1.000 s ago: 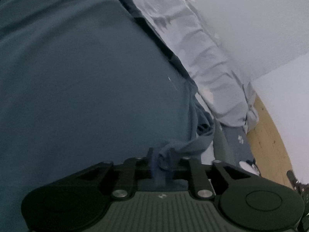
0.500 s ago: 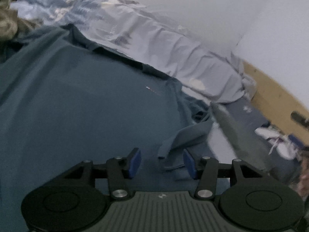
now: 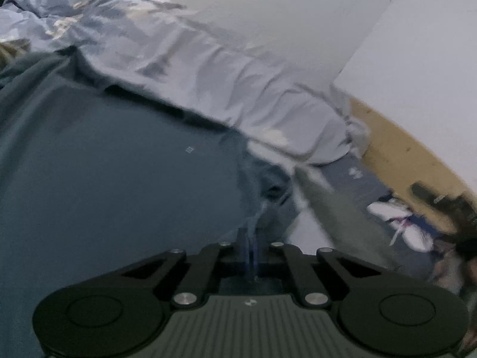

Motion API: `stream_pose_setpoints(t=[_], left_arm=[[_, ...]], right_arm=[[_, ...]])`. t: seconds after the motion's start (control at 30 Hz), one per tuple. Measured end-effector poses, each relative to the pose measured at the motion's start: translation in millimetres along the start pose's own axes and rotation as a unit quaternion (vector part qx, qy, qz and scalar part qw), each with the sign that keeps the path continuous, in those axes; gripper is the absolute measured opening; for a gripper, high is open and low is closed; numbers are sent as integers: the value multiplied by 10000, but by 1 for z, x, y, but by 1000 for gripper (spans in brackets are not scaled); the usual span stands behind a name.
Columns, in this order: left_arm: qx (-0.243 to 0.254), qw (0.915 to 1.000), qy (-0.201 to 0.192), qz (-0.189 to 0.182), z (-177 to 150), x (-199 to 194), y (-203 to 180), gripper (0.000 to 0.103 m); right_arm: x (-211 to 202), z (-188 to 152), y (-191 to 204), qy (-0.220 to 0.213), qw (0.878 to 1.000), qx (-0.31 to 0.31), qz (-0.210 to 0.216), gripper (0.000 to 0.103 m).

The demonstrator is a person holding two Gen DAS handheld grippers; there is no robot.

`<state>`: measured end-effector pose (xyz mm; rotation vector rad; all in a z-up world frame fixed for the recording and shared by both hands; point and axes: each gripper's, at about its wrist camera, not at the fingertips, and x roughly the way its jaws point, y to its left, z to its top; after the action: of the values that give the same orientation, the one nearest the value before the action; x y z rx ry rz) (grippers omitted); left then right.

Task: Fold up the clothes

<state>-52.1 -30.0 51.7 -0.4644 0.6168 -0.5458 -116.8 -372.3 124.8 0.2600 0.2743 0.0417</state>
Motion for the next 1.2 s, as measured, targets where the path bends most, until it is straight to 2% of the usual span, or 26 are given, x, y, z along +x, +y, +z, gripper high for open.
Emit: stream_pose_setpoints(t=[0.13,0.3,0.47,0.63,0.77,0.9,1.1,1.2], left_arm=[[6,9987,-276,-437,31,-19,-26,0],[-6,9939,-669,-875,84,-38,-58,0],[-135,9890,-1058,-1028,141,-55,-68,0],[-148,9874,-1370,-782,191,-66,-58,0],[-359,9858,-1565,-484,222,-75,-35,0],[-479,9854,-1630,-76,240,-78,-4,0],[-797,9790,-1824,440,262,-87,46,0],[-946,9786,-1728,593,266,-86,71,0]], right_arm=[[2,-1,2,-8,10000,20,-8,103],[3,-1,-2,-11,9999,138,-32,103],[5,-2,-5,11,9996,298,26,103],[11,-3,-4,93,9992,353,140,103],[20,-4,-2,170,9988,425,194,103],[28,-8,2,266,9985,398,261,103],[42,-15,12,453,9979,343,318,103],[50,-21,19,610,9975,182,321,103]])
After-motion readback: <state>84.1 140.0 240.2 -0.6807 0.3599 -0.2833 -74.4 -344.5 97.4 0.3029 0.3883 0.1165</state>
